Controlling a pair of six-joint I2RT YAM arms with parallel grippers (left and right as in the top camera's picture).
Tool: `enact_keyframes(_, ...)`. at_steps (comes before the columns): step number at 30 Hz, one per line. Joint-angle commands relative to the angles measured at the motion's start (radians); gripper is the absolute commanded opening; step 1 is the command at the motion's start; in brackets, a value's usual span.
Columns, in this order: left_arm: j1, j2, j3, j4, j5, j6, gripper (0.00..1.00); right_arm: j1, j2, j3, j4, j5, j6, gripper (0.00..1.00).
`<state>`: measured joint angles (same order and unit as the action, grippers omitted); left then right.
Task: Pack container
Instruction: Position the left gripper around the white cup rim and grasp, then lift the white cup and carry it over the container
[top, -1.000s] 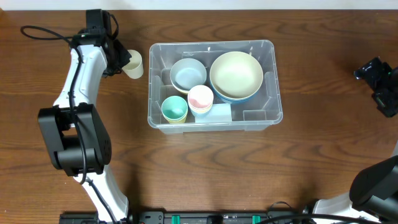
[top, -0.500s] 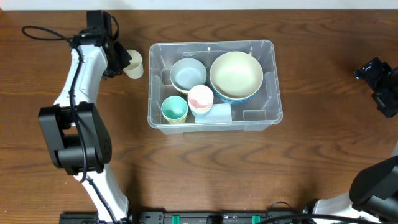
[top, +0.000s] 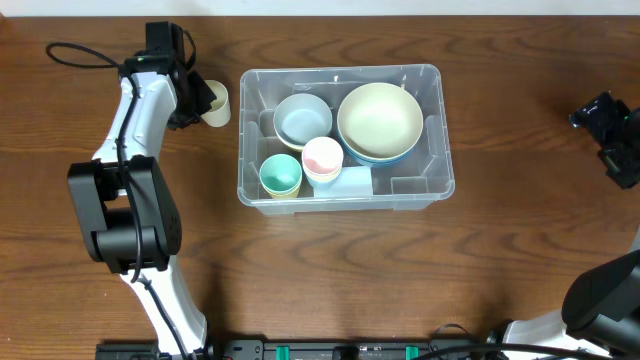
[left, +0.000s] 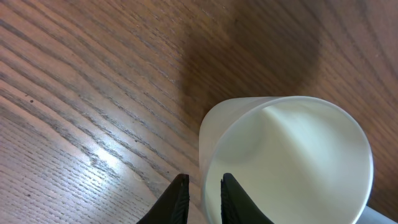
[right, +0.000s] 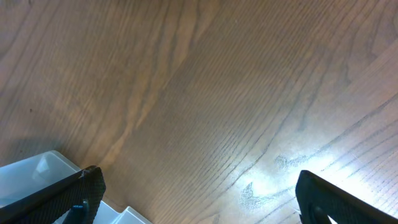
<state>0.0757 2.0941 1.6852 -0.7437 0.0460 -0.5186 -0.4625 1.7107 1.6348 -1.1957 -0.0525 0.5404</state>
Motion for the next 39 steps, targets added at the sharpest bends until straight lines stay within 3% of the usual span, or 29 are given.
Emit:
enact_keyframes(1,-0.005,0.01,0.015,-0.007,-0.002,0.013,0.2,-0.01,-0.007,0.001,-0.001,0.003,-0.006,0.99)
enact_keyframes(10,-0.023,0.01,0.011,-0.002,-0.002,0.013,0.19,-0.01,-0.007,0.001,-0.001,0.003,-0.006,0.99)
enact_keyframes(11,-0.024,0.011,0.007,0.002,-0.002,0.013,0.07,-0.01,-0.007,0.001,-0.001,0.003,-0.006,0.99)
enact_keyframes(12,-0.026,0.011,0.004,0.005,-0.002,0.013,0.06,-0.01,-0.007,0.001,-0.001,0.003,-0.006,0.99)
enact_keyframes(24,-0.024,0.002,0.016,-0.048,-0.005,0.105,0.06,-0.01,-0.007,0.001,-0.001,0.003,-0.006,0.99)
enact_keyframes(39,-0.061,-0.518,0.109,-0.26,-0.035,0.241,0.06,-0.01,-0.007,0.001,-0.001,0.003,-0.006,0.99)
